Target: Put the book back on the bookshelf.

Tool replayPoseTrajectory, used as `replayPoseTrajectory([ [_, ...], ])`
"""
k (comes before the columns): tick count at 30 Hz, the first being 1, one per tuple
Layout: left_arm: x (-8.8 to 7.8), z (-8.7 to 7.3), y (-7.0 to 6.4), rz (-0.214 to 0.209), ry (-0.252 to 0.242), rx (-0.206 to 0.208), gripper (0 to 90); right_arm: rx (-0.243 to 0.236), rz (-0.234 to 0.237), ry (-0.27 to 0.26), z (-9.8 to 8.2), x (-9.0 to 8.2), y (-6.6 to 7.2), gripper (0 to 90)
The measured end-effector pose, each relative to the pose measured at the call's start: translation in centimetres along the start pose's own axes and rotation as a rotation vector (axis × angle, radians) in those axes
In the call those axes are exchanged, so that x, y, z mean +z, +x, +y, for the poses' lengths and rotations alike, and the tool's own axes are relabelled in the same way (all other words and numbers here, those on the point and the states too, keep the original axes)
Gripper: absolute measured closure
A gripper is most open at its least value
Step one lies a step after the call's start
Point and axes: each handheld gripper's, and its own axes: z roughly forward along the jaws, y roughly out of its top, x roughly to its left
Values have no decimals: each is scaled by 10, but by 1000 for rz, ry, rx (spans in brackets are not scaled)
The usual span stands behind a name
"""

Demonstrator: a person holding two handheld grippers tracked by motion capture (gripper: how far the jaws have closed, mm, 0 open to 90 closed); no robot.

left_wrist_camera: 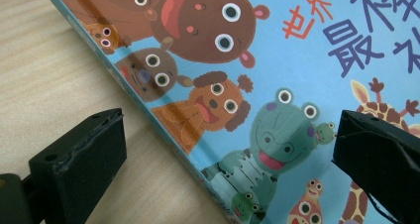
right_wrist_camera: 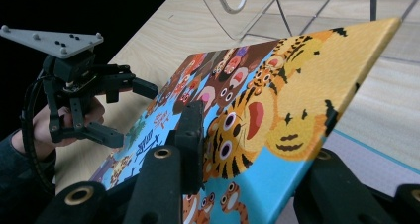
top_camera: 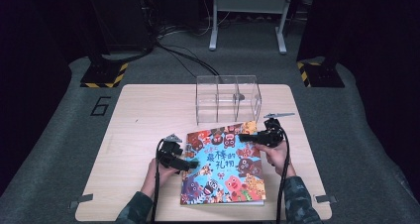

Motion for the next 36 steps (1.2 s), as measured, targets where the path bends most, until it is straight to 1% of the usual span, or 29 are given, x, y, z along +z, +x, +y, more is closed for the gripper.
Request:
replayPoseTrajectory([
  [1,0,0,0,0,0,0,0,0,0,0,0,0,0,661],
  [2,0,1,-1,-3,-2,-16,1,-10,-3,-8,-1,-1,1,661],
  [3,0,1,-1,-3,-2,-16,1,-10,-3,-8,-1,-1,1,661],
  [4,-1,2,0,4,-6,2,1,-13,-3,-9,-1,-2,2,661],
  [5,-1,2,0,5,-7,-4,1,-22,-1,-14,-1,-3,3,660],
  [7,0,2,0,5,-7,-2,1,-27,-3,-21,-1,-3,4,660],
  [8,0,1,0,8,-9,-6,0,-43,1,-30,-1,-4,5,660],
  [9,0,1,-1,8,-10,-10,0,-43,1,-30,-1,-4,5,660],
  [11,1,2,0,9,-15,-5,1,-73,6,-45,-1,-5,7,660],
  [12,1,3,1,-2,-16,-9,0,-78,2,-46,0,-6,9,660],
  [13,1,3,0,-4,-20,-21,0,-86,5,-48,0,-6,9,660],
  [15,1,4,1,-9,-16,-21,0,-87,5,-49,0,-6,10,659],
  [16,1,6,1,-6,-23,-19,0,-95,6,-54,0,-7,11,660],
  [17,1,8,0,-17,-24,-30,0,-100,11,-58,0,-7,12,660],
  [18,0,9,1,-16,-23,-19,0,-108,12,-62,0,-8,12,660],
  [19,0,9,1,-16,-23,-19,0,-108,12,-62,0,-8,12,660],
  [20,0,11,0,-25,-13,-17,0,-116,16,-66,1,-8,13,660],
  [21,1,13,-1,-39,-15,-23,0,-129,18,-74,1,-8,15,660],
  [24,1,14,-2,-50,-23,-25,0,-145,21,-80,2,-9,17,660],
  [27,2,13,-1,-58,-28,-32,0,-148,21,-82,2,-10,17,660],
  [28,3,13,1,-85,-30,-42,0,-148,25,-83,2,-9,18,660],
  [29,4,13,1,-96,-34,-48,0,-153,26,-86,2,-9,18,660],
  [31,4,13,2,-99,-40,-51,0,-153,28,-86,2,-9,18,660],
  [32,5,13,2,-104,-40,-59,0,-162,32,-89,2,-9,18,660],
  [36,5,13,2,-100,-38,-55,0,-152,30,-85,2,-9,17,659],
])
